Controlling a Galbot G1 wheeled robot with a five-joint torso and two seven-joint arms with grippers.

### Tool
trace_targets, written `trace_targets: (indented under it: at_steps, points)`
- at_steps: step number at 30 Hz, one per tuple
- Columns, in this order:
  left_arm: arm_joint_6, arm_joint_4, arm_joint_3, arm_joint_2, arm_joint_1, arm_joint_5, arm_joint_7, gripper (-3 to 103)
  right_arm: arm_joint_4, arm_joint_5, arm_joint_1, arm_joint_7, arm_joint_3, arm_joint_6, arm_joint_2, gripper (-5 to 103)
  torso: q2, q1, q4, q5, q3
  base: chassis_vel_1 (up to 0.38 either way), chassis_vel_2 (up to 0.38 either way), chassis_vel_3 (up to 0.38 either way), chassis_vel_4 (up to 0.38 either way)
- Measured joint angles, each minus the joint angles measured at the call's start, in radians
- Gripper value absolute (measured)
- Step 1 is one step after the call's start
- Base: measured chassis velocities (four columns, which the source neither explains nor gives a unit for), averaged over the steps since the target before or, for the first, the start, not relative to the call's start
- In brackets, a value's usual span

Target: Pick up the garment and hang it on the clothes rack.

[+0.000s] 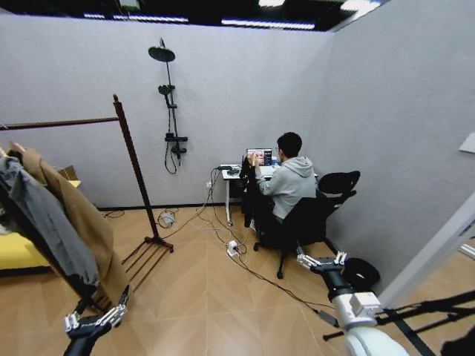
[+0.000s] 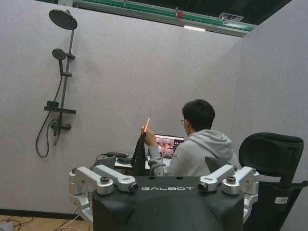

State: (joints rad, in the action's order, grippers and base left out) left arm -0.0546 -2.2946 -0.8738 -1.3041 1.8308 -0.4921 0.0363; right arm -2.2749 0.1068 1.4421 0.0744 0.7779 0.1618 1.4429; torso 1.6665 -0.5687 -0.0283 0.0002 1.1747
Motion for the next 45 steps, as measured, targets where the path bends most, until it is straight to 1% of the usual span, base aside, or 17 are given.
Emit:
trace_targets:
  at_steps: [3,10,17,24,45]
  points:
    - [0.000,0.000,0.000,0.000,0.000,0.000,0.000,100,0.006,-0.005,-0.006,0.000,-0.005,0.000,0.005,100,0.000,0.000,0.0001,-0.0004,0.000,-0.205,0.222,0.207,-0.214]
    - [0.000,0.000,0.000,0.000,0.000,0.000,0.000,100,0.019,-0.019,-0.028,0.000,-0.023,0.005,0.014,100,0.000,0.000,0.0000,0.0000,0.000,-0.220,0.209,0.219,-0.212]
    - [0.000,0.000,0.000,0.000,0.000,0.000,0.000,100,0.046,-0.032,-0.053,-0.001,-0.043,0.017,-0.001,100,0.000,0.000,0.0000,-0.0003,0.000,-0.221,0.208,0.217,-0.218]
    - [0.000,0.000,0.000,0.000,0.000,0.000,0.000,100,0.052,-0.056,-0.079,-0.006,-0.055,0.046,0.005,100,0.000,0.000,0.0001,-0.0002,0.000,-0.229,0.221,0.228,-0.229]
    - [0.000,0.000,0.000,0.000,0.000,0.000,0.000,100,0.084,-0.079,-0.143,-0.034,-0.090,0.099,-0.004,100,0.000,0.000,0.0000,-0.0003,0.000,-0.232,0.228,0.227,-0.223]
